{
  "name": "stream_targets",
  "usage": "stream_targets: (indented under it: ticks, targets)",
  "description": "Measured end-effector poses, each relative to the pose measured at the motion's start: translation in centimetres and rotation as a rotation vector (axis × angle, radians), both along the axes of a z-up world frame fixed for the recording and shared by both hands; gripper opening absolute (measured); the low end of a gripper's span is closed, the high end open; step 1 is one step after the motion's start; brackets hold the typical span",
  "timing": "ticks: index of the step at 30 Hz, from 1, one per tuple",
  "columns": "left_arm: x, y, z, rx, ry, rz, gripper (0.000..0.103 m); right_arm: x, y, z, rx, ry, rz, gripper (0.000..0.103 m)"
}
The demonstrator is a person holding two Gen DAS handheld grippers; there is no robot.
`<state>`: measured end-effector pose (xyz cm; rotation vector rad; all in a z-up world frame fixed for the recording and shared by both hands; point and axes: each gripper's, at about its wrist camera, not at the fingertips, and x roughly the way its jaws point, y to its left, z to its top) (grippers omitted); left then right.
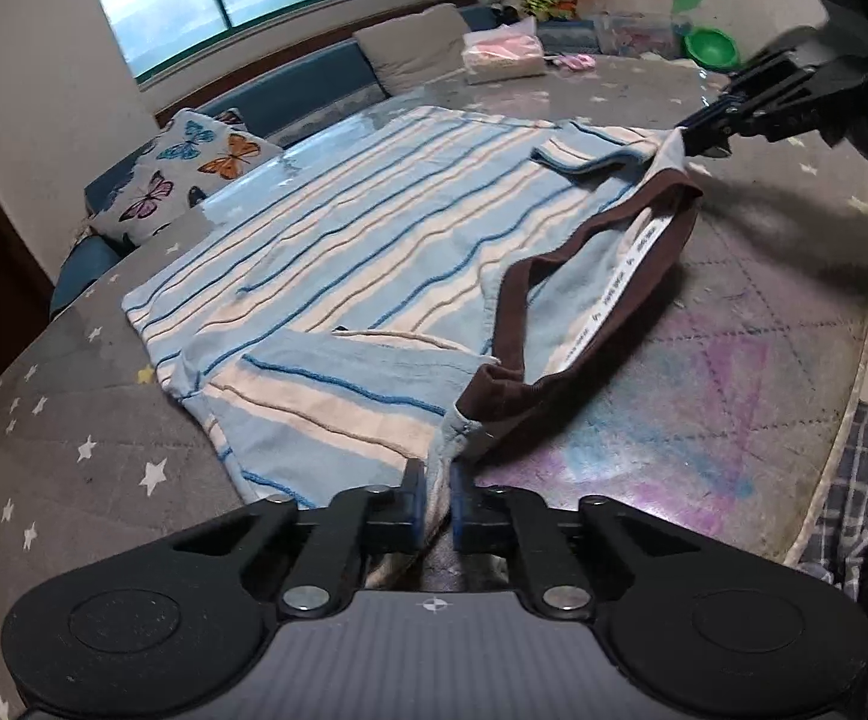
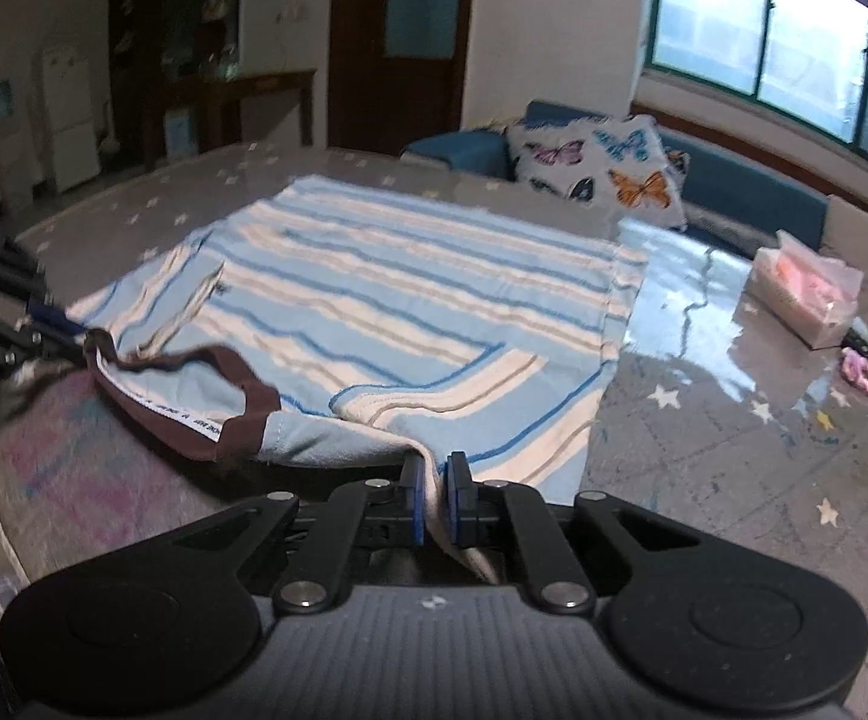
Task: Fold clothes
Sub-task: 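Grasp the hem with the left gripper while the right gripper grasps the hem, then lift the hem and fold it toward the brown collar with both grippers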
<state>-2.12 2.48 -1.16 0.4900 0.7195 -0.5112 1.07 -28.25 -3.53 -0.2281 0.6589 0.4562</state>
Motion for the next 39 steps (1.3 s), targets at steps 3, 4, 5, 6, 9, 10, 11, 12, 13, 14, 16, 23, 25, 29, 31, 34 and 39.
stream_targets:
  ticks: [3, 4, 5, 6, 9, 10, 11, 12, 13, 14, 16, 23, 25, 29, 31, 34, 39]
  targets:
    - [-0.8, 0.7, 1.0, -0.04, -0.024, 0.043, 0.005, -1.0, 0.0, 0.9, 0.031, -0.039, -0.01, 0.006]
    - [-1.3, 0.9, 1.5, -0.05, -0.037, 0.053, 0.004, -1.4, 0.0, 1.2, 0.039, -0.052, -0.011, 0.006]
    - [-1.8, 1.1, 2.1, -0.057, -0.051, 0.062, 0.004, -2.0, 0.1, 1.6, 0.045, -0.064, -0.008, 0.006]
    - [-2.6, 1.4, 2.7, -0.068, -0.066, 0.07, 0.004, -2.5, 0.1, 2.0, 0.05, -0.074, -0.003, 0.006]
    - [-5.5, 2.2, 4.9, -0.118, -0.102, 0.104, 0.004, -4.7, -0.1, 3.3, 0.066, -0.096, 0.009, 0.006]
    - [-6.6, 2.3, 5.6, -0.12, -0.123, 0.113, 0.004, -5.4, -0.1, 3.6, 0.069, -0.099, 0.01, 0.006]
    - [-7.4, 2.2, 6.2, -0.117, -0.142, 0.118, 0.004, -6.3, -0.2, 4.1, 0.074, -0.103, 0.013, 0.006]
    - [-8.2, 2.2, 6.8, -0.116, -0.164, 0.124, 0.004, -7.4, -0.2, 4.6, 0.079, -0.111, 0.019, 0.006]
    - [-8.7, 2.1, 7.5, -0.118, -0.184, 0.131, 0.004, -8.1, -0.2, 5.1, 0.083, -0.119, 0.023, 0.006]
    - [-8.9, 2.0, 7.9, -0.118, -0.198, 0.137, 0.004, -8.6, -0.1, 5.5, 0.085, -0.125, 0.025, 0.006]
    - [-8.4, 1.8, 8.8, -0.122, -0.231, 0.152, 0.004, -9.1, 0.0, 6.4, 0.086, -0.142, 0.035, 0.005]
    - [-2.2, 2.2, 9.5, -0.156, -0.254, 0.231, 0.004, -4.8, 0.8, 8.2, 0.071, -0.184, 0.038, 0.005]
    - [-0.1, 2.3, 9.4, -0.16, -0.243, 0.251, 0.004, -2.7, 1.1, 8.5, 0.073, -0.178, 0.035, 0.005]
    - [4.6, 2.8, 9.1, -0.157, -0.213, 0.277, 0.004, 2.0, 1.8, 8.5, 0.069, -0.158, 0.026, 0.005]
    - [7.2, 3.0, 8.8, -0.156, -0.186, 0.288, 0.004, 4.7, 2.2, 8.4, 0.06, -0.136, 0.017, 0.005]
    - [10.9, 3.2, 8.3, -0.146, -0.147, 0.296, 0.004, 8.3, 2.8, 7.7, 0.059, -0.107, 0.009, 0.005]
    - [16.6, 3.5, 7.5, -0.134, -0.085, 0.305, 0.004, 13.6, 3.5, 6.1, 0.052, -0.067, -0.015, 0.005]
